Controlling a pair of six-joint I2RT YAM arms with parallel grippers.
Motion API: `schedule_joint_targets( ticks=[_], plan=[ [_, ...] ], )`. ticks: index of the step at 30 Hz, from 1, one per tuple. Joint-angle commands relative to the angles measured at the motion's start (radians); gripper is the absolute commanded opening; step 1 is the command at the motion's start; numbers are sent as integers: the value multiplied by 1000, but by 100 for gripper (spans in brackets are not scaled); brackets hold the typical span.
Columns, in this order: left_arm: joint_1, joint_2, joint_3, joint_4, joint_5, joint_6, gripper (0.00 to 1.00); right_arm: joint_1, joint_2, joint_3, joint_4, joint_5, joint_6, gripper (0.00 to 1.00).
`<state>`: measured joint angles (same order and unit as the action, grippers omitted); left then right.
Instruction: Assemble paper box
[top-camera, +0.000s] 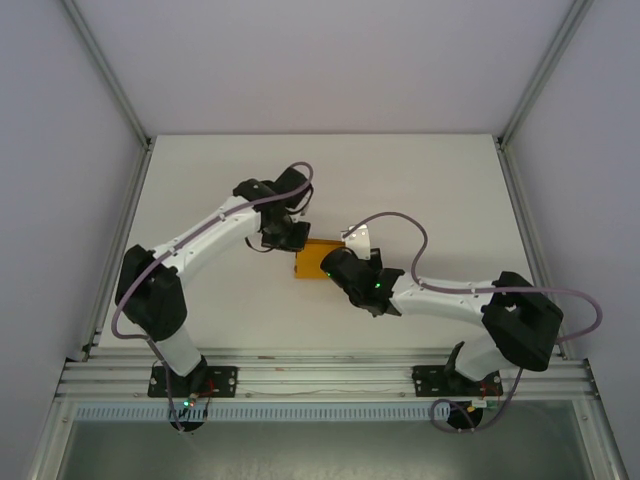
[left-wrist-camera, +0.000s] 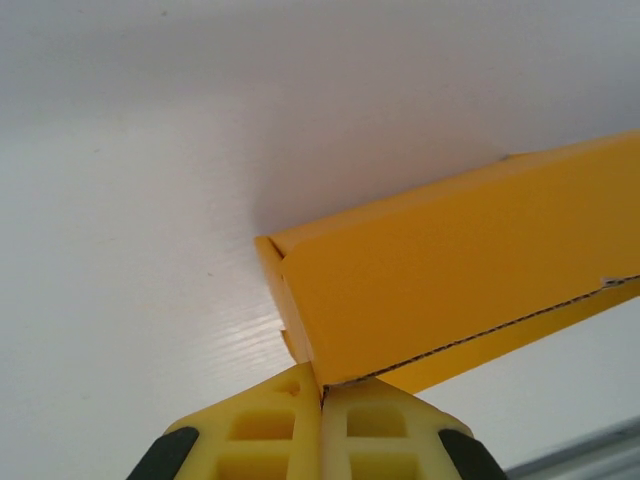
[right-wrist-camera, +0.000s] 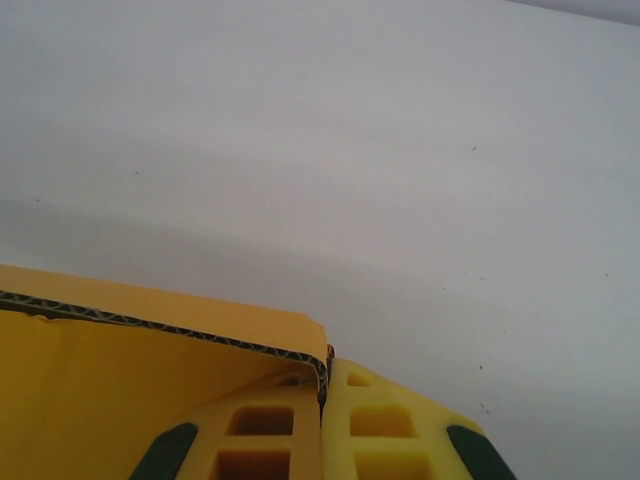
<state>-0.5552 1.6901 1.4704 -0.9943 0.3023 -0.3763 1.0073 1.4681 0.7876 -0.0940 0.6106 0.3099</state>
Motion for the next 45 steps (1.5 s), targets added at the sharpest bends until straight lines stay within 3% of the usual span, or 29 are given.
schedule_joint_targets(
  ticks=[1, 3, 6, 7, 8, 10, 13, 19, 23, 35, 42, 45],
  plan=[
    [8, -29, -17, 89, 239, -37, 0, 1, 63, -39, -171, -88, -23, 0],
    [11, -19, -19, 76, 254, -29, 0, 1, 66, -40, -170, -79, -26, 0],
    [8, -9, -23, 20, 100, -22, 0, 1, 50, -44, -160, -88, -30, 0],
    [8, -10, -27, -1, 17, -23, 12, 1, 39, -50, -147, -96, -35, 0],
    [8, -14, -31, -11, -33, -20, 33, 1, 30, -56, -138, -102, -41, 0],
    [5, -26, -45, -13, -103, -20, 59, 1, 16, -62, -133, -107, -46, 0],
    [2, -47, -65, 5, -125, -8, 65, -1, -1, -62, -131, -112, -57, 0],
    [-6, -69, -85, 45, -138, 22, 62, -12, -30, -8, -209, -192, -58, 0],
    [-6, -77, -90, 56, -159, 38, 53, -35, -66, 11, -258, -245, -52, 0],
    [-8, -72, -102, 110, -152, 95, 43, -79, -107, 61, -321, -371, -55, 0],
    [-10, -60, -99, 119, -130, 118, 28, -90, -72, 55, -322, -404, -45, 0],
    [-15, -59, -87, 121, -144, 116, 15, -89, -63, 55, -323, -404, -47, 0]
  ],
)
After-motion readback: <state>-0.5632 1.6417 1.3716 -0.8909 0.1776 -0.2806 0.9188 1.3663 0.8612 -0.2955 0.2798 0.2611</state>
